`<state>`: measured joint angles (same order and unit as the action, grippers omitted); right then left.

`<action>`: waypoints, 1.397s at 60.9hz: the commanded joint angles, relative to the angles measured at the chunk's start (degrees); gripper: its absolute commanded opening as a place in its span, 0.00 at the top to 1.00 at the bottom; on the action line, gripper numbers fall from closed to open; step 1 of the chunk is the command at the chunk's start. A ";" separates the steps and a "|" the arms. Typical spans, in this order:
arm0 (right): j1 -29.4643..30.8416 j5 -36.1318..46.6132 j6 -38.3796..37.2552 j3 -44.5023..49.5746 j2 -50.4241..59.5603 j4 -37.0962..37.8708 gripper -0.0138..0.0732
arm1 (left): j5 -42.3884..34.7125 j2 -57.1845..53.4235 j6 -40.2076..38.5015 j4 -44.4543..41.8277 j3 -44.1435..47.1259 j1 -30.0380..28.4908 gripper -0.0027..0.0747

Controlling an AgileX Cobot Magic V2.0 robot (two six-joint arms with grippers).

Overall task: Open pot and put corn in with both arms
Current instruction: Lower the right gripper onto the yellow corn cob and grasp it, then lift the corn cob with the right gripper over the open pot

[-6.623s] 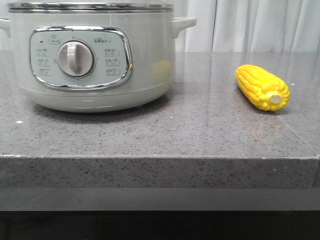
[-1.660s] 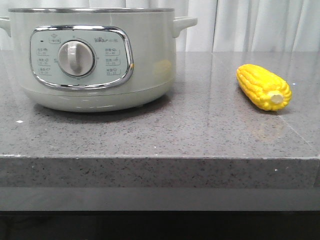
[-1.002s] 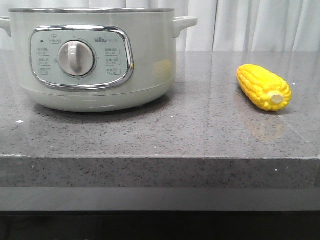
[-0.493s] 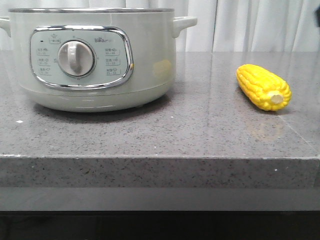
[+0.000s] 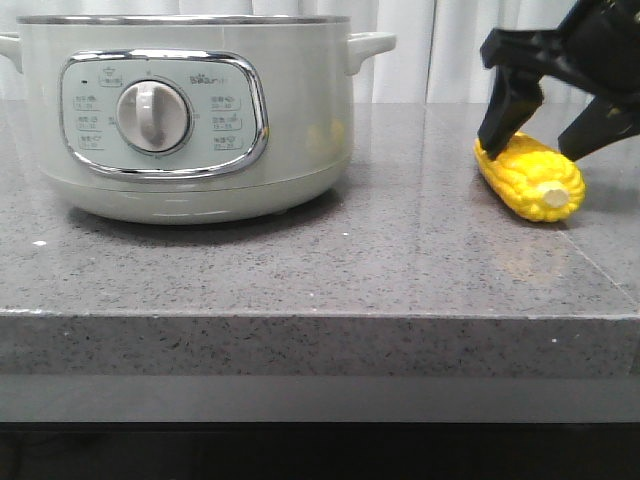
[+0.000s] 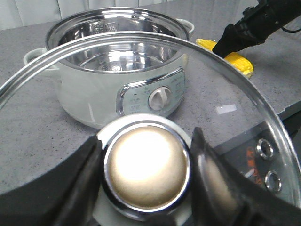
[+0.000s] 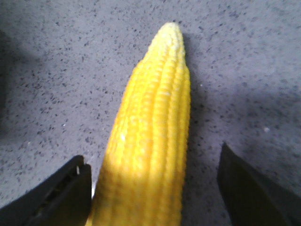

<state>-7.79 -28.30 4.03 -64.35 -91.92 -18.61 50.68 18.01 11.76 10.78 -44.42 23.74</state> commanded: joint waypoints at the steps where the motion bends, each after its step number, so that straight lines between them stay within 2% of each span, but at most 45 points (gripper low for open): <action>1: -0.08 1.64 0.19 -2.39 0.63 -0.81 0.19 | -8.74 0.53 -0.28 1.60 -1.76 0.38 0.72; 7: -0.28 1.44 0.25 -2.39 0.36 -0.81 0.21 | -8.74 0.53 -0.28 1.60 -1.76 0.38 0.72; 19: -0.63 1.39 0.37 -2.61 0.87 -0.81 0.43 | -8.74 0.53 -0.28 1.60 -1.76 0.38 0.72; 24: -0.63 1.39 0.75 -2.72 1.96 -0.81 0.48 | -8.74 0.53 -0.28 1.60 -1.76 0.38 0.72; 38: -1.91 -0.02 2.91 -9.27 6.39 -0.81 0.48 | -8.74 0.53 -0.28 1.60 -1.76 0.38 0.72; 49: -8.63 -2.81 5.98 -21.26 5.56 -0.81 0.48 | -8.74 0.53 -0.28 1.60 -1.76 0.38 0.72; 71: -24.28 -4.96 6.74 -43.80 -9.23 -0.81 0.48 | -8.74 0.53 -0.28 1.60 -1.24 0.38 0.72; 85: -26.08 -8.16 6.74 -47.71 -16.45 -0.81 0.46 | -8.74 0.53 -0.28 1.60 -1.24 0.38 0.72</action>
<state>-33.99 -38.66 10.19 -109.57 -110.10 -18.87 50.68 18.01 11.76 10.86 -43.56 23.83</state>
